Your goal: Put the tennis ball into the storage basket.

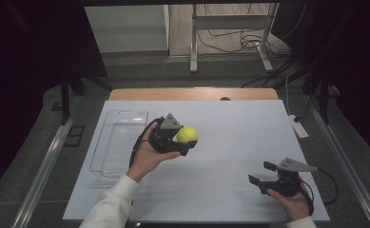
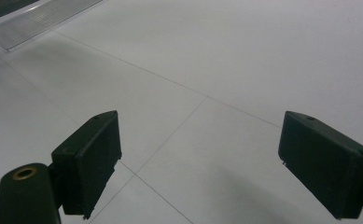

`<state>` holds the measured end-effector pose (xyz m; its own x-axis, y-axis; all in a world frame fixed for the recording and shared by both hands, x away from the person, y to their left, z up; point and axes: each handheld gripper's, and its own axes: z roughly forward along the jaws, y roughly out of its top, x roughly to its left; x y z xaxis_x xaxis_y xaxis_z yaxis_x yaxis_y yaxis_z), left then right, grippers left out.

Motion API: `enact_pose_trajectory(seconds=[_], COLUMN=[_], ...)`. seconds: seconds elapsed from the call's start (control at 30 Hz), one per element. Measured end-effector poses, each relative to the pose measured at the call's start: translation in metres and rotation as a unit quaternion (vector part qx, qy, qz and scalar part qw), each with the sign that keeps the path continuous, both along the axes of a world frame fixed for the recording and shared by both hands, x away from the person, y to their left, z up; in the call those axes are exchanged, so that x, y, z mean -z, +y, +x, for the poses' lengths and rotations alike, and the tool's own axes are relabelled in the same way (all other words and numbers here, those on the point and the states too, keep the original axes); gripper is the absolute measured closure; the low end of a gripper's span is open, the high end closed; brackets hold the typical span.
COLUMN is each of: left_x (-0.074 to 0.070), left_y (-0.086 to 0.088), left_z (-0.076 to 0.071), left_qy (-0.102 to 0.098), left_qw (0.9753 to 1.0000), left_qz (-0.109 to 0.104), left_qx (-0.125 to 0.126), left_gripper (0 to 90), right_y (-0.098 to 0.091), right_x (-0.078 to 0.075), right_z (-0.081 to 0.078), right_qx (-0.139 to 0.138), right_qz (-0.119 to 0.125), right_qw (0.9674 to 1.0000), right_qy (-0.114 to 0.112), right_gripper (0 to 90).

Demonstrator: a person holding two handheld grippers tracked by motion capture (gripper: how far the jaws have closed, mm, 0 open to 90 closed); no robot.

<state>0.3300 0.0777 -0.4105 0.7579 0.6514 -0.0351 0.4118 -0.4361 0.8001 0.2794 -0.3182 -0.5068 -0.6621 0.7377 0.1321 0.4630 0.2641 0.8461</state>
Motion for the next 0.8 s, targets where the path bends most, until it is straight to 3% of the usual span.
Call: enact_pose_trajectory(seconds=[0.3,0.5,0.8], left_x=[-0.003,-0.005,-0.006], left_y=[0.007,0.012,0.021], left_z=[0.003,0.003,0.007], left_qy=[-0.002,-0.013,-0.009], left_qw=[0.9999,0.9996,0.9992], left_qz=[-0.004,-0.010,-0.016], left_qx=[-0.010,-0.023,-0.036], left_gripper=[26.3,26.3,26.3], right_y=[0.000,0.000,0.000], right_x=[0.000,0.000,0.000], right_z=[0.000,0.000,0.000], right_qx=[0.000,0.001,0.001], right_qz=[-0.001,0.000,0.000], right_qw=[1.0000,1.0000,1.0000], right_qy=[-0.001,0.000,0.000], right_gripper=[13.2,13.2,13.1])
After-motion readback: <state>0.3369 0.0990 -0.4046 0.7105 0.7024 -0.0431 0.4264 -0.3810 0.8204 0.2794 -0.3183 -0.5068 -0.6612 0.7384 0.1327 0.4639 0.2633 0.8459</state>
